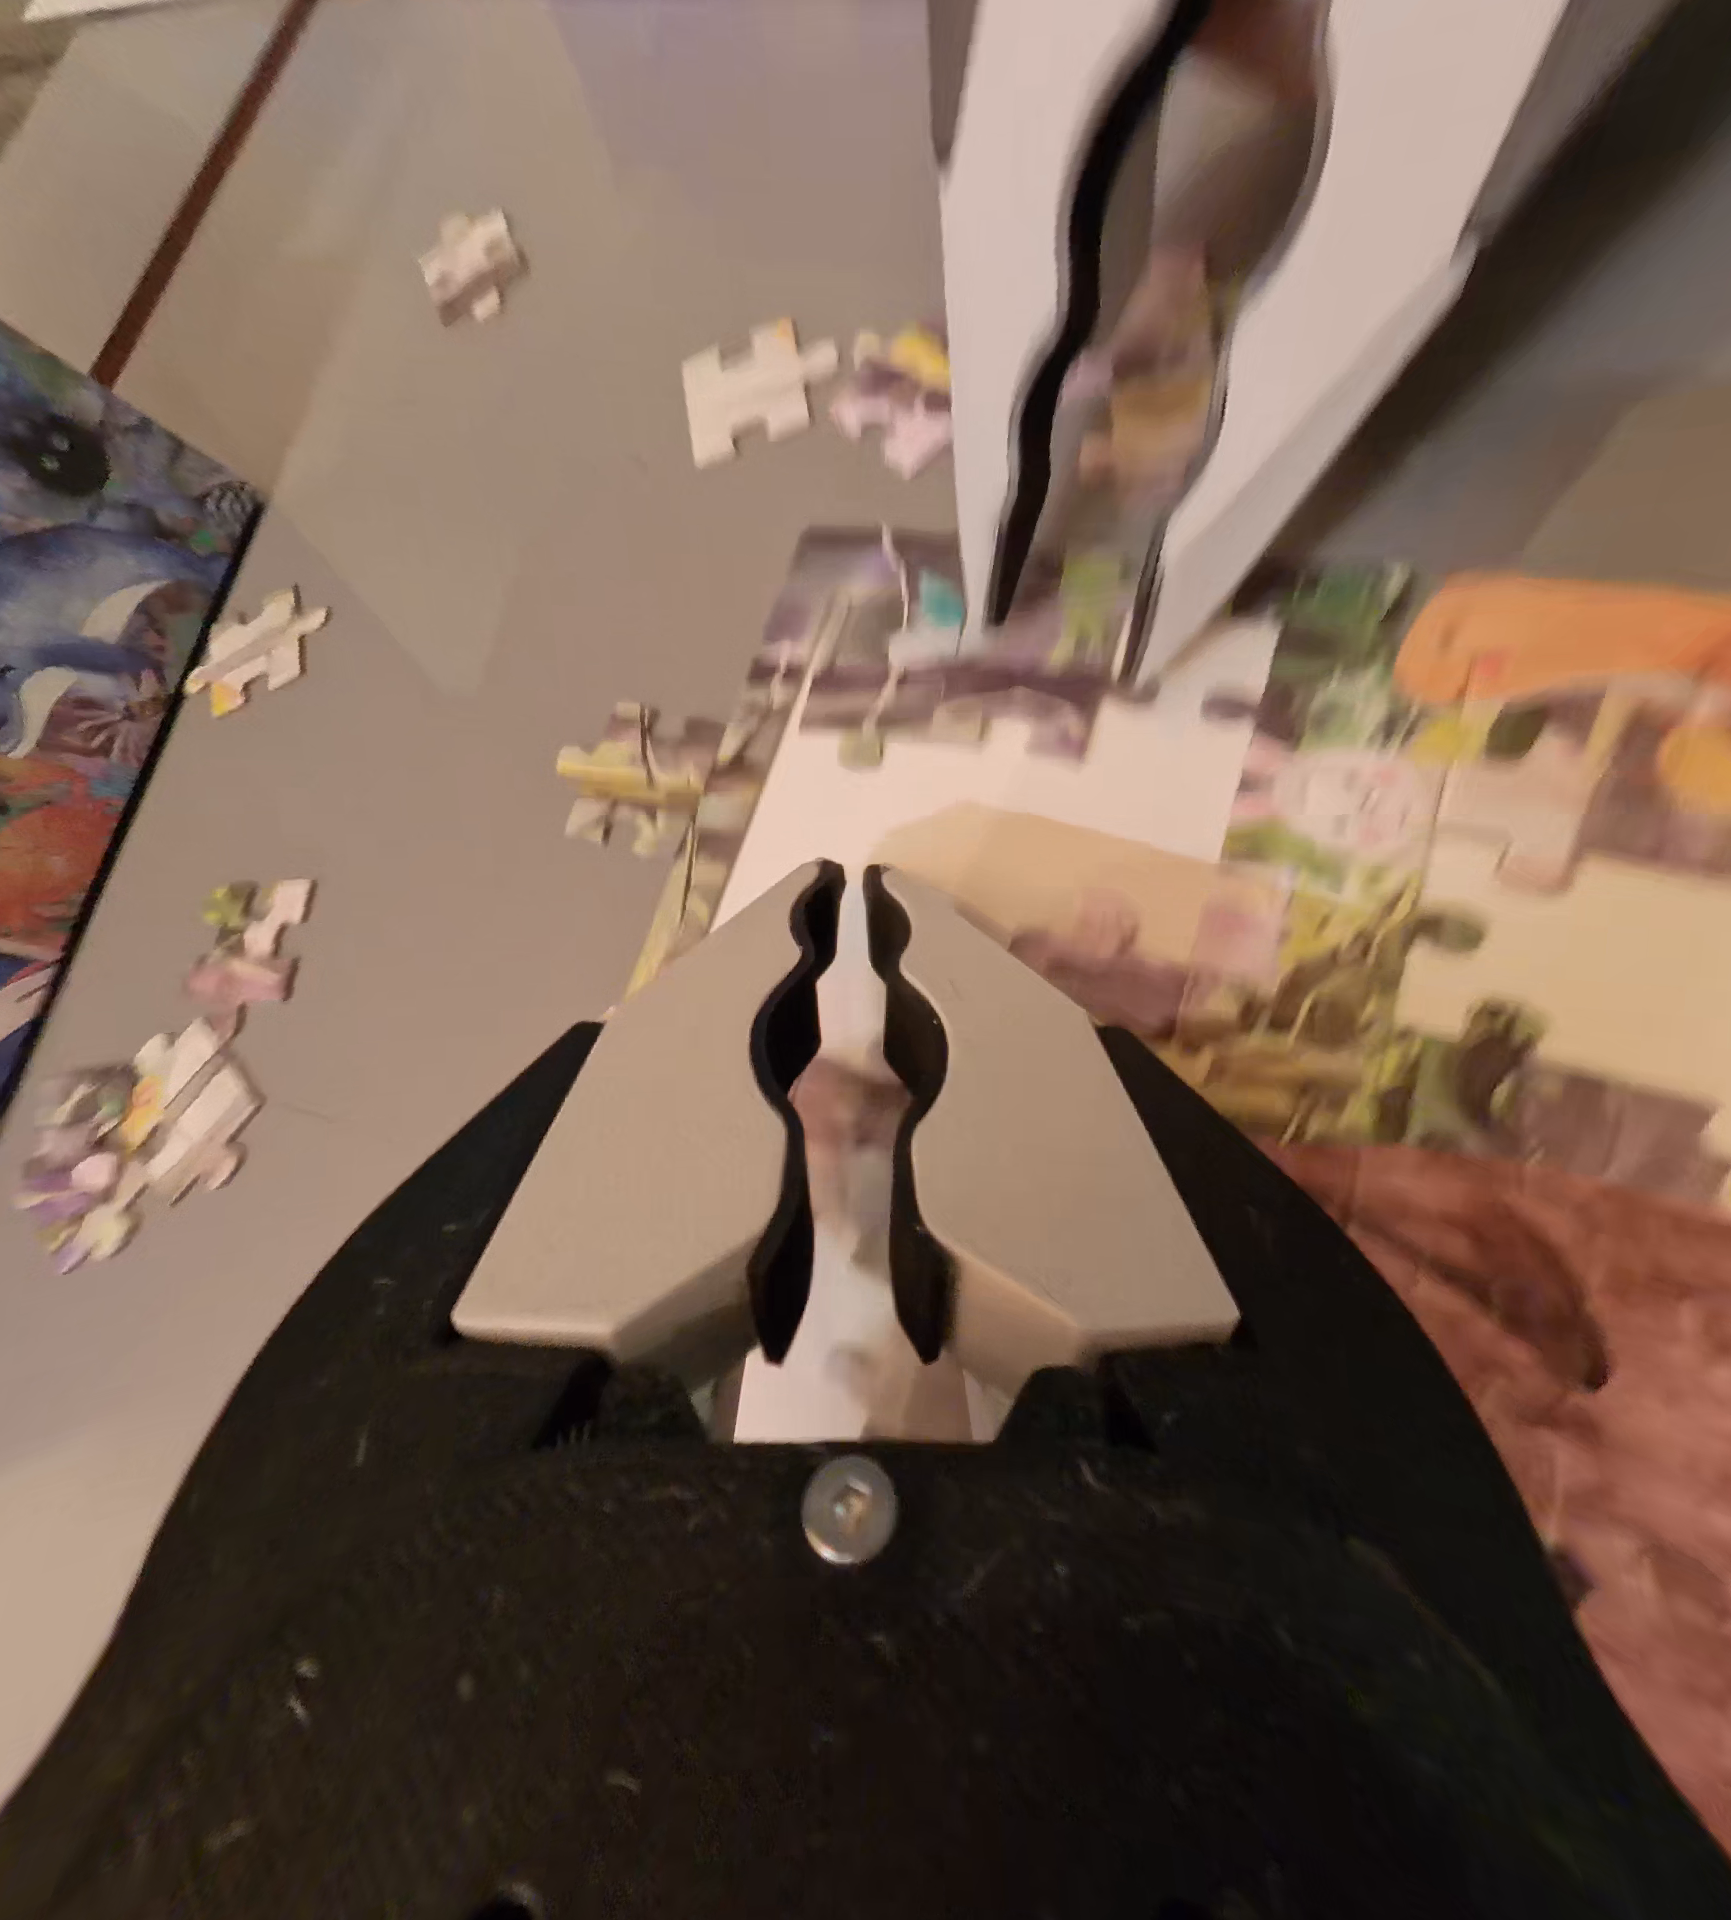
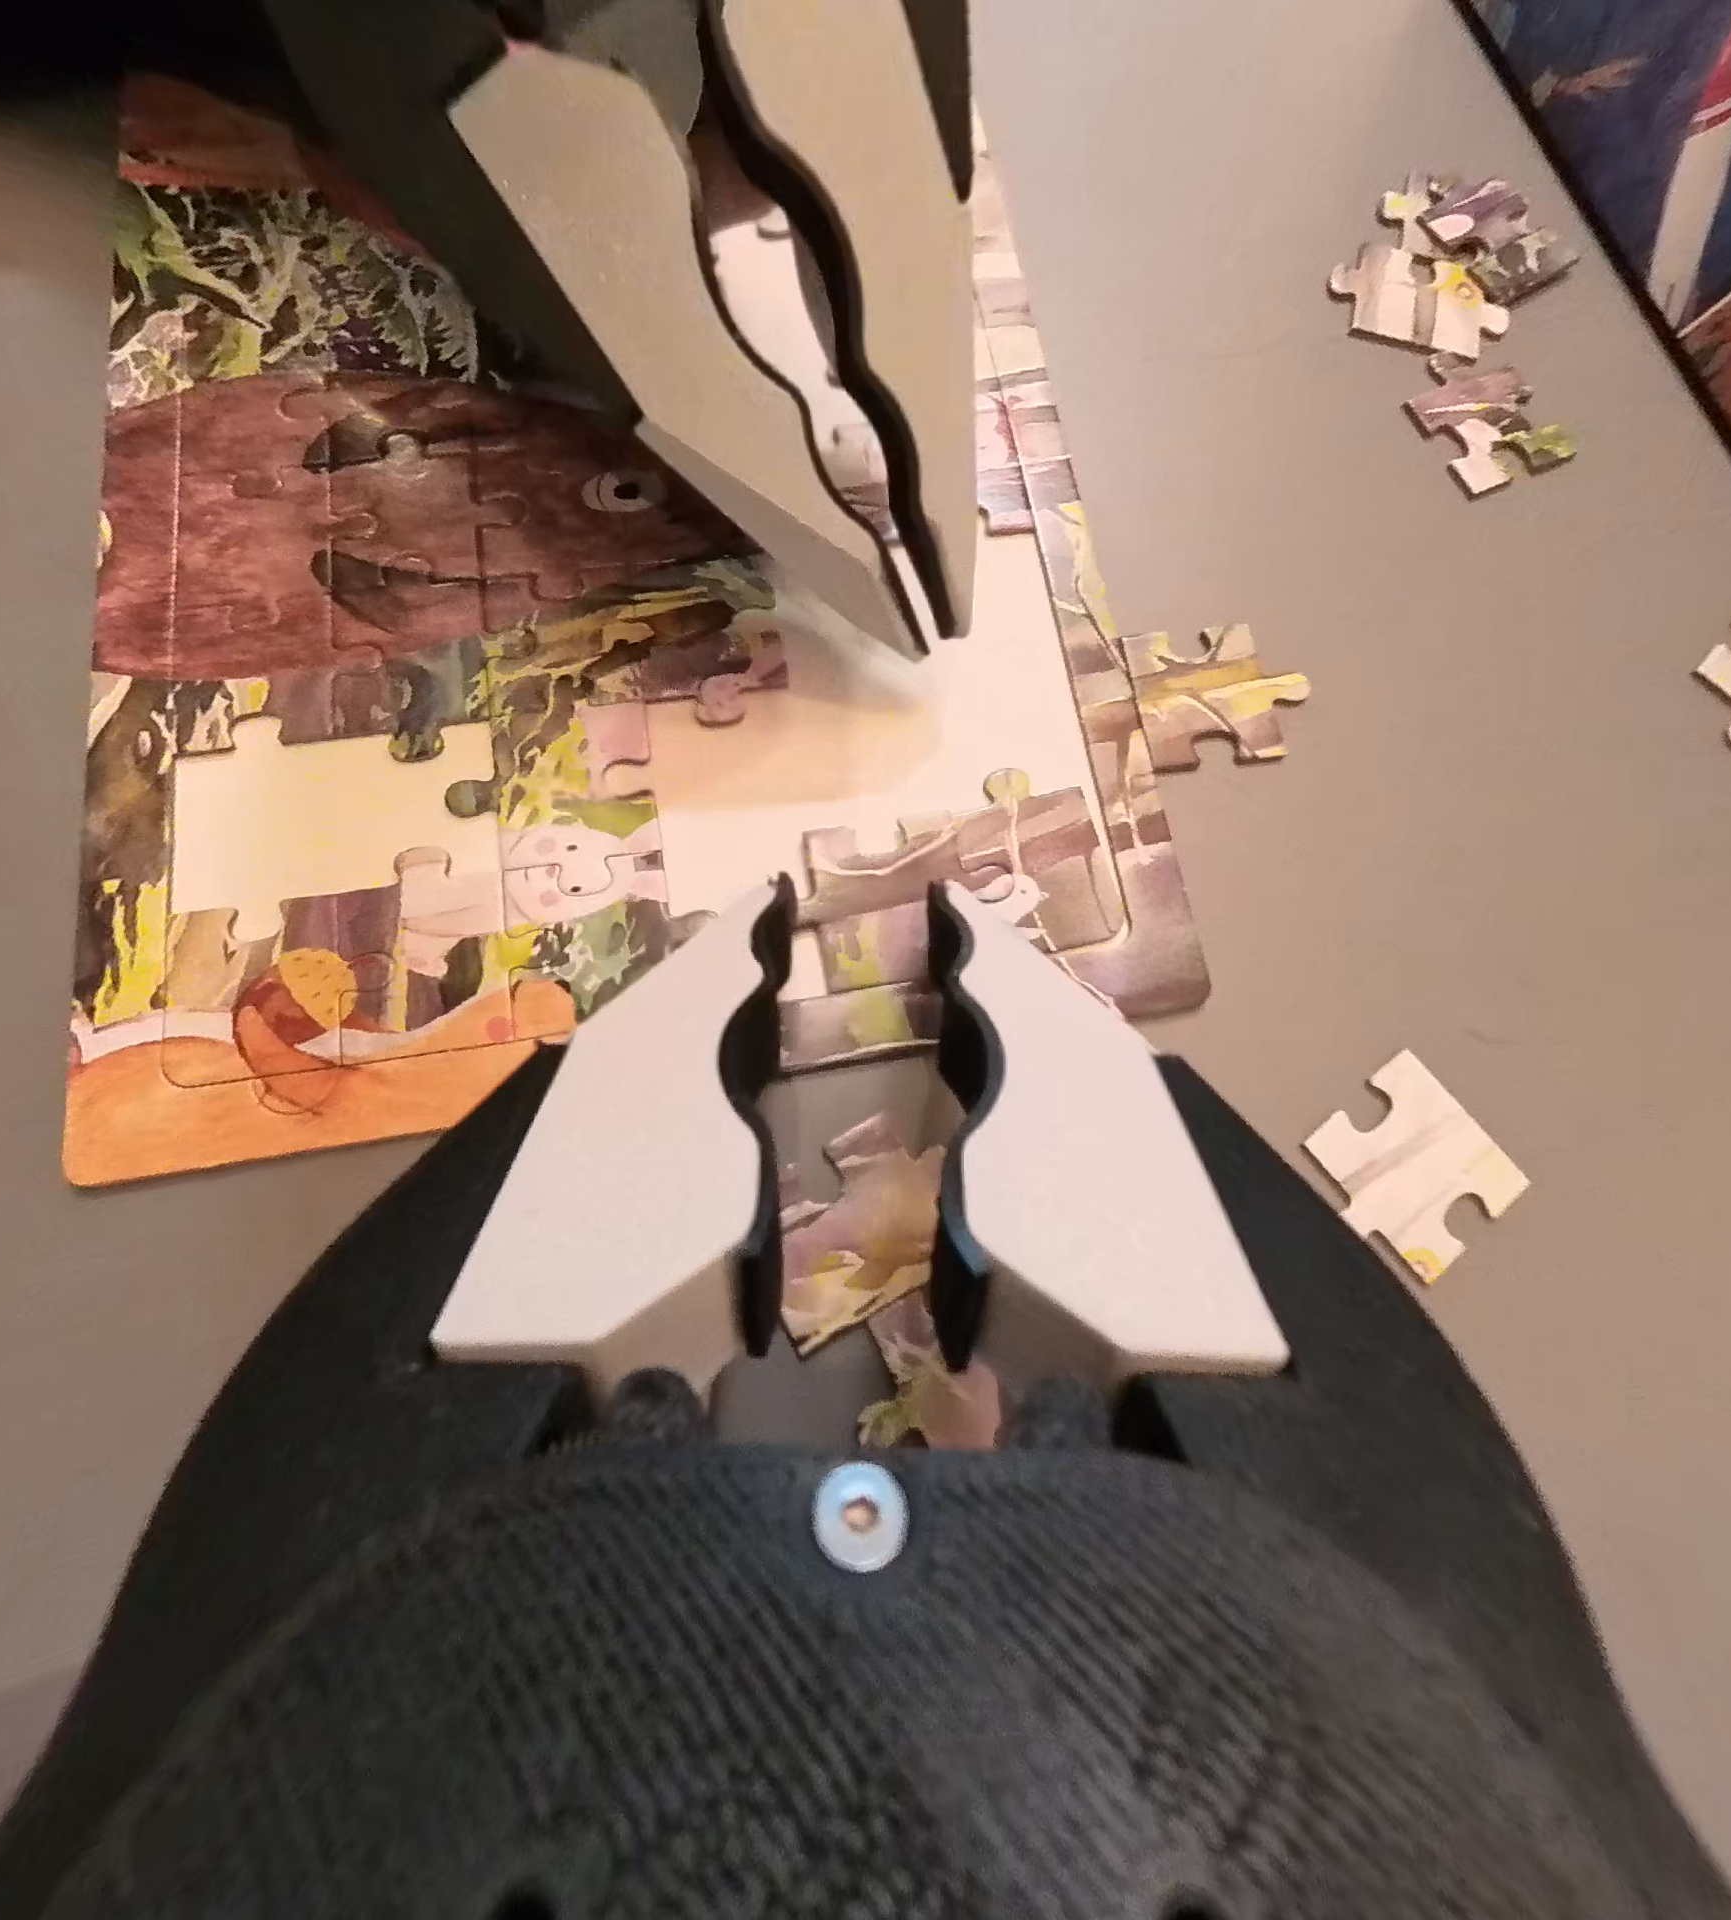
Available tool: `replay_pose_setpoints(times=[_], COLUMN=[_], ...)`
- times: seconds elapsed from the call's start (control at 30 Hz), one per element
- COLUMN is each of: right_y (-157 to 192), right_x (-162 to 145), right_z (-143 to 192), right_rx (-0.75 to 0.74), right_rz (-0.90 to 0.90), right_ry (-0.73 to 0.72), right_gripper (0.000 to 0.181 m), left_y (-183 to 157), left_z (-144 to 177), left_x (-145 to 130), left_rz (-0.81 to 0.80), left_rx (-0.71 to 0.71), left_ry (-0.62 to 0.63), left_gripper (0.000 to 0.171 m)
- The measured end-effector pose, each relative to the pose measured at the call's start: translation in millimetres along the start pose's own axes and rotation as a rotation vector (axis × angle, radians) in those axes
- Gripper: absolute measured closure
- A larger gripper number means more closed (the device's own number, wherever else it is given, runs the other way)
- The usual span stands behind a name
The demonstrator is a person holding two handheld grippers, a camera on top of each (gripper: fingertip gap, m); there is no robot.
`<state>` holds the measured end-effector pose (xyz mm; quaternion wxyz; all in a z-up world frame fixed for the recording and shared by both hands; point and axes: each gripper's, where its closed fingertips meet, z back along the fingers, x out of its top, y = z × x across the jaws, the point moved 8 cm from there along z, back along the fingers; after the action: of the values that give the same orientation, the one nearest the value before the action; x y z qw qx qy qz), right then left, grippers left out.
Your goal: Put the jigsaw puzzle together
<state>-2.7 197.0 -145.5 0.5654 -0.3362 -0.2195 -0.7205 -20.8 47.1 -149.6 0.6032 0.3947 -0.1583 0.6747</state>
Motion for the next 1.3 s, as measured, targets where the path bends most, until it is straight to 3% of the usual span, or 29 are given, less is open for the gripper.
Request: replay_pose_setpoints(times=[0.1,0.33,0.8,1.3], right_y=[-0.3,0.7,0.3,0.1], right_x=[-1.1,0.1,-0.5,-0.3], right_z=[-1.6,-2.8,-4.4,-3.9], right_rx=[-0.012,-0.032,-0.032,-0.039], right_rz=[0.006,0.022,0.009,0.007], right_ry=[0.013,0.017,0.031,0.035], right_gripper=[0.155,0.153,0.152,0.152], left_y=[1.7,9.7,15.9,13.9], left_z=[-5.3,-27.9,-35.1,-31.8], left_x=[12.3,17.8,20.3,19.8], left_rz=[0.077,0.083,0.109,0.098], left_rx=[-0.058,-0.093,-0.088,-0.119], left_ry=[-0.029,0.101,0.088,0.08], left_gripper=[0.168,0.168,0.171,0.16])
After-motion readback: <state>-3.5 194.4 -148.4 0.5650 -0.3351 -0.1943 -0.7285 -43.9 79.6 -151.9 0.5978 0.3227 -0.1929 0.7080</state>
